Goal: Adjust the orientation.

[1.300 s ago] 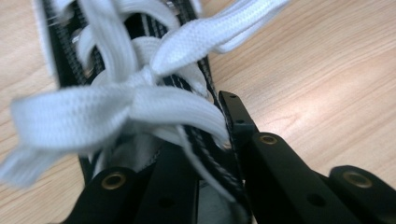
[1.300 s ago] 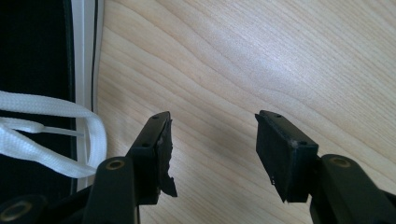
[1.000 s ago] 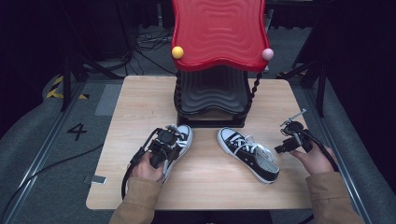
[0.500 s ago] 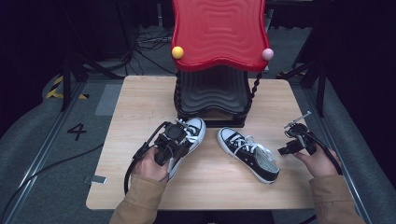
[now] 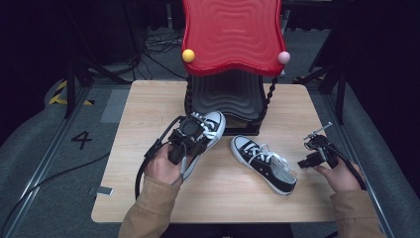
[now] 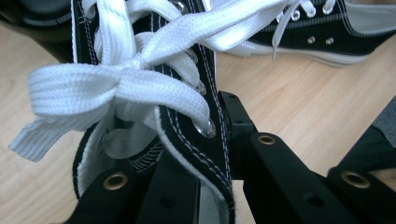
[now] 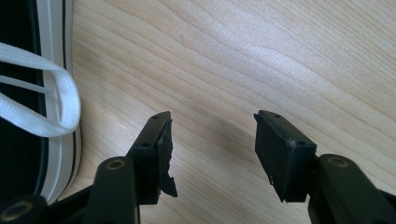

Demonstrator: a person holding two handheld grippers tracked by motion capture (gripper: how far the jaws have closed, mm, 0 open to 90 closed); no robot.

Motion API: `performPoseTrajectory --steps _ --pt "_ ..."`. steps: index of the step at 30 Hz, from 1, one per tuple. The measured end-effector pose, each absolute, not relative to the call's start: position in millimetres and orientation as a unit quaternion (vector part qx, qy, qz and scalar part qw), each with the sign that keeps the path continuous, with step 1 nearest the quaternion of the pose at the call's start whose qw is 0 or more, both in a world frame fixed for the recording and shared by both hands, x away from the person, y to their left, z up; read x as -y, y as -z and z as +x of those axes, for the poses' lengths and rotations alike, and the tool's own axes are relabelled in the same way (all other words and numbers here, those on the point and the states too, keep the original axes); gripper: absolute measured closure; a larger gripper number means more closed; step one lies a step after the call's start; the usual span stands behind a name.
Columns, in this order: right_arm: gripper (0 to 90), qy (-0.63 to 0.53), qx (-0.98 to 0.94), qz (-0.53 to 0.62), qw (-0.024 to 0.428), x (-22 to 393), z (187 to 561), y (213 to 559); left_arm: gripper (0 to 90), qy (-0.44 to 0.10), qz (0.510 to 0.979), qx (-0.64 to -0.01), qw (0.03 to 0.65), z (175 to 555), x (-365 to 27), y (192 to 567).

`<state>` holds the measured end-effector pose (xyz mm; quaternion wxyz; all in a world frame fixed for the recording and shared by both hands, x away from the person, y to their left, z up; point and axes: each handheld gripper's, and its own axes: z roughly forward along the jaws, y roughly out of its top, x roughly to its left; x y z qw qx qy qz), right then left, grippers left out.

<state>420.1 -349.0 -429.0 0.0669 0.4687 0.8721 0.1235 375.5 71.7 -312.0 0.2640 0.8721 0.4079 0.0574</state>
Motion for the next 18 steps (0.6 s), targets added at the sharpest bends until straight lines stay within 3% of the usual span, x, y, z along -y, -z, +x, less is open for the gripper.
performPoseTrajectory --steps 18 --pt "49.9 -0.12 -0.875 0.465 0.066 354.3 412.0 430.9 86.1 -0.109 0.858 -0.425 0.266 425.6 -45.0 294.8"
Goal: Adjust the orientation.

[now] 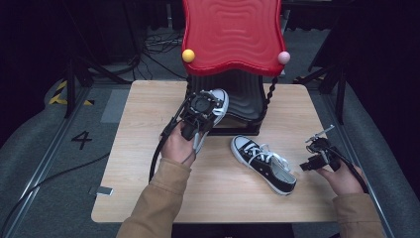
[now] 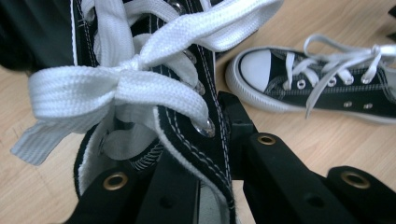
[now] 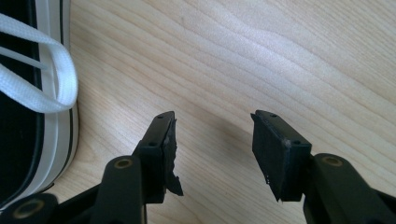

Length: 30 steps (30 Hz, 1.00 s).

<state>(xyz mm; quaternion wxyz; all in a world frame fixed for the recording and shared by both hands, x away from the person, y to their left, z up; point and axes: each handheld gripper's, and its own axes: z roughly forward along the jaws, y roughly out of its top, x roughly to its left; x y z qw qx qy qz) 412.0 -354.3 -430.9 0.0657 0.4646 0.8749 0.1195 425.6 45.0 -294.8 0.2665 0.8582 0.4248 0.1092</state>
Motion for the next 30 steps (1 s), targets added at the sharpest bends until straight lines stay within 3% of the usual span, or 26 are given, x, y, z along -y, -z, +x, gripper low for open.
performPoseTrajectory --steps 30 --pt "49.9 -0.123 -0.874 0.466 0.06 361.2 403.7 438.3 85.6 -0.204 0.794 -0.484 0.307 483.0 -14.5 312.3"
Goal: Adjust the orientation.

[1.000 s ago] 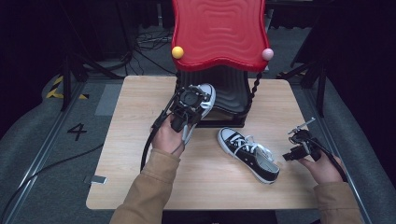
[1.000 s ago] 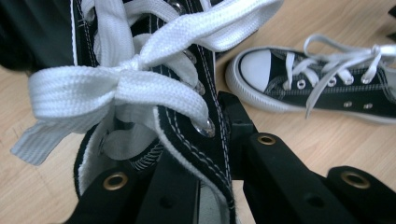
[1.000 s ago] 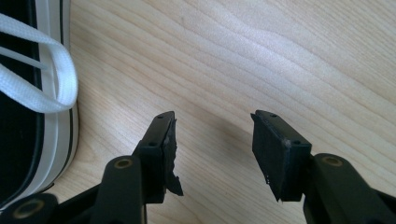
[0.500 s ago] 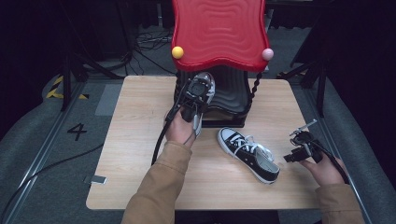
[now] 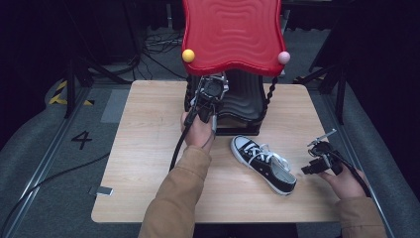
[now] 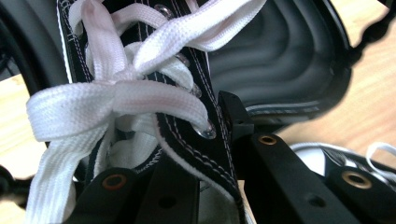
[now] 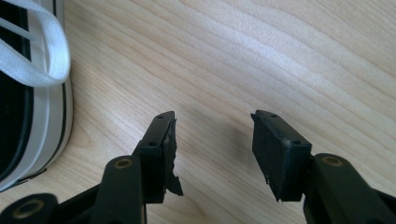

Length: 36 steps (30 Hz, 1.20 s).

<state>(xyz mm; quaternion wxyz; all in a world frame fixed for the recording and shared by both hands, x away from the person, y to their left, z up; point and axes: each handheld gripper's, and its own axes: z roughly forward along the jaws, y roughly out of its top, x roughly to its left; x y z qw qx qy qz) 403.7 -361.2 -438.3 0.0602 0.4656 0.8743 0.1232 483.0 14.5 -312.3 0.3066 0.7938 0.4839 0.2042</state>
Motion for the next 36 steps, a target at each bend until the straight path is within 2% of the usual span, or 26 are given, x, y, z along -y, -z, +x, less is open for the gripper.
performPoseTrajectory --steps 11,14,19,20,29,33,36 --pt "49.0 -0.118 -0.872 0.471 0.057 366.1 399.2 443.6 83.6 -0.219 0.799 -0.485 0.281 501.1 1.6 320.2" --pt "48.2 -0.12 -0.872 0.472 0.058 367.1 397.3 442.8 81.8 -0.2 0.804 -0.489 0.273 505.0 2.7 323.6" --pt "47.2 -0.122 -0.869 0.476 0.06 368.4 396.8 442.1 63.9 -0.144 0.817 -0.477 0.291 503.0 -0.8 320.1" --pt "47.1 -0.121 -0.869 0.476 0.06 367.9 396.8 442.0 63.4 -0.139 0.819 -0.476 0.289 500.9 -1.7 319.2" --pt "46.8 -0.119 -0.874 0.468 0.059 358.6 399.9 441.5 61.2 -0.12 0.828 -0.447 0.317 467.0 -22.8 298.7" --pt "46.8 -0.118 -0.877 0.462 0.058 353.4 402.4 441.5 66.1 -0.096 0.836 -0.433 0.325 450.0 -33.5 290.8" --pt "46.7 -0.118 -0.878 0.459 0.061 351.1 403.8 441.5 69.6 -0.056 0.844 -0.409 0.343 437.0 -42.8 288.2"
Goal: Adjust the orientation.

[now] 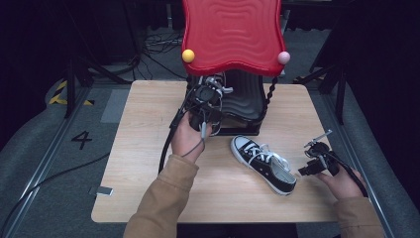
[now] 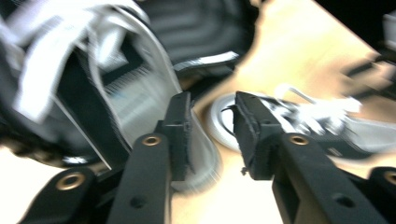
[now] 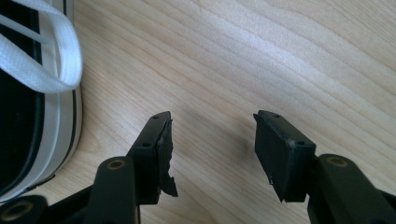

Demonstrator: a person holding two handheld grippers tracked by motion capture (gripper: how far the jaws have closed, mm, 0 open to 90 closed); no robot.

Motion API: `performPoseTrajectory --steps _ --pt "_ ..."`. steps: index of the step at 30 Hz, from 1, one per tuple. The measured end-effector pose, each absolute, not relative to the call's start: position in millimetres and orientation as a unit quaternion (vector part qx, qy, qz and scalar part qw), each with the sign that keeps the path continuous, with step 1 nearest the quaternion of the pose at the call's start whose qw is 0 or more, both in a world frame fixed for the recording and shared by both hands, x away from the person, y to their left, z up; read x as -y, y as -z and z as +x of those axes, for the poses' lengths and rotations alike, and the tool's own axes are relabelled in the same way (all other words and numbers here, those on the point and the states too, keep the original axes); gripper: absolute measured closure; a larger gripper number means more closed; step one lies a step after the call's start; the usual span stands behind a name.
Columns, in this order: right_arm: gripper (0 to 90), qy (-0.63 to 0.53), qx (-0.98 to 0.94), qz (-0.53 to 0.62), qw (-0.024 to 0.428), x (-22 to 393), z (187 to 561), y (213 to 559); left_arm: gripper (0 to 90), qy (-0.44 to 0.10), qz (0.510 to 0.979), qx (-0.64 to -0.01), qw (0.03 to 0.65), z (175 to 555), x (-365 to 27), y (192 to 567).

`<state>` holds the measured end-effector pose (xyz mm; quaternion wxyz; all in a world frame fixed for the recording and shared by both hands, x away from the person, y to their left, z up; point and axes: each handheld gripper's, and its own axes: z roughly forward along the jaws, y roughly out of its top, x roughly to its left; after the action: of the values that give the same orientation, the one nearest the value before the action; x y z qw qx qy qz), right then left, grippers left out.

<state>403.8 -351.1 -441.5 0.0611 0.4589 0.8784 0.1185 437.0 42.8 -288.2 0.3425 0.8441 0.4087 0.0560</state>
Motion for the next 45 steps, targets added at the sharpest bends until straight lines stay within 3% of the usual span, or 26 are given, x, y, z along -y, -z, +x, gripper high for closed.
performPoseTrajectory --steps 3,13,16,23,27,28,39,45 --pt "46.9 -0.118 -0.879 0.457 0.061 350.9 404.9 441.1 74.7 -0.021 0.852 -0.389 0.35 429.3 -50.9 288.1" --pt "52.9 -0.115 -0.878 0.46 0.058 352.1 405.6 439.6 83.8 -0.025 0.899 -0.346 0.267 404.3 -53.6 310.7" --pt "53.2 -0.113 -0.879 0.46 0.055 351.8 405.7 440.7 88.8 -0.018 0.905 -0.346 0.248 404.7 -53.3 322.1" --pt "53.2 -0.113 -0.879 0.46 0.053 351.7 406.1 442.5 89.4 -0.006 0.902 -0.367 0.228 419.4 -50.8 349.1" --pt "53.1 -0.113 -0.878 0.463 0.051 353.2 406.3 443.8 89.5 -0.027 0.897 -0.379 0.227 424.6 -51.8 352.0" --pt "53.0 -0.112 -0.878 0.463 0.051 353.5 406.1 443.9 89.5 -0.056 0.889 -0.383 0.244 426.2 -54.6 350.3" --pt "53.1 -0.109 -0.878 0.462 0.051 351.3 405.7 444.5 89.9 -0.057 0.88 -0.393 0.262 438.9 -53.0 347.3" --pt "53.1 -0.11 -0.881 0.458 0.051 349.8 406.2 444.3 90.0 -0.097 0.875 -0.4 0.254 446.8 -41.0 341.7"
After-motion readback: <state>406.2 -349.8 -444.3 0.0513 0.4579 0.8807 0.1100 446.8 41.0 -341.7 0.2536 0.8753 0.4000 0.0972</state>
